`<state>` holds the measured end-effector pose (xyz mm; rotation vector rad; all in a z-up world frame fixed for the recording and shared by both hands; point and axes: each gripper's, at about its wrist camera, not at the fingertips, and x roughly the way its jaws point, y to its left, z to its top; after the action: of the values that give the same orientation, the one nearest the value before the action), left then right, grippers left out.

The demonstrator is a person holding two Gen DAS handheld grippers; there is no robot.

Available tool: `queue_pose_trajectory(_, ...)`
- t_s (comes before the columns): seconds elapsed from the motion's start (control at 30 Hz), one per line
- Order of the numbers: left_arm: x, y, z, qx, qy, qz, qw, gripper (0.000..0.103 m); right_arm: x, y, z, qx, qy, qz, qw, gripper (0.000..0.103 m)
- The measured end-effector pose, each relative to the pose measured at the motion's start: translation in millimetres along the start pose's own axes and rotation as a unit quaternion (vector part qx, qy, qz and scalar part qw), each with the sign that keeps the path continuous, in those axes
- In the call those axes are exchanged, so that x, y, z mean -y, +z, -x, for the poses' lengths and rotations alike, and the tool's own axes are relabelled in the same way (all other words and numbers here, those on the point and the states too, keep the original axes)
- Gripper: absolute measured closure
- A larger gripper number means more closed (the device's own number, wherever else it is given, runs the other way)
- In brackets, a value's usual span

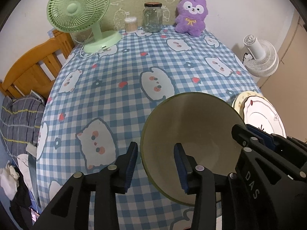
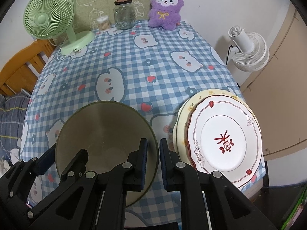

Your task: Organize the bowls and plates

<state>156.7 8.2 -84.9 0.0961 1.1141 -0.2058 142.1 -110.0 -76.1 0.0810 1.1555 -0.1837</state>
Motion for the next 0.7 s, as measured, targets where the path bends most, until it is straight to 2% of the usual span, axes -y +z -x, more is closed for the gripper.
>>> queue_pose_trajectory(0.17,-5,1,3,0.001,-0.001,-0.005,1.0,0.044,3,1,4,0.0,0.015,0.004,1.0,0.083)
queue_pose_trajectory(0.33,-9,1,1,-0.005,0.002,0.002,1.0,0.04,6,2,-2,-0.012,0.016,0.002,1.0,0.075)
queue_pose_trajectory(0.47,-11,1,-6,-0.013,0.005,0.006,0.9999,0.036,12,2,-11,-0.024,0.024,-0.004,0.999,0.065)
queue_pose_trajectory(0.53,-11,1,-9,-0.017,0.006,0.005,0.9998,0.034,15,2,-16,-0.031,0.034,-0.009,0.999,0.051)
queue_pose_trajectory(0.57,-10,1,-11,-0.019,0.001,0.004,0.9998,0.028,17,2,-18,-0.033,0.041,-0.012,0.999,0.041)
queue_pose_trajectory(0.6,-9,0,-12,-0.019,-0.004,0.004,0.9998,0.025,17,1,-19,-0.032,0.043,-0.012,0.999,0.038)
queue_pose_trajectory(0.7,-6,0,-14,-0.016,0.002,-0.002,0.9999,0.024,18,3,-25,-0.029,0.039,-0.002,0.999,0.038)
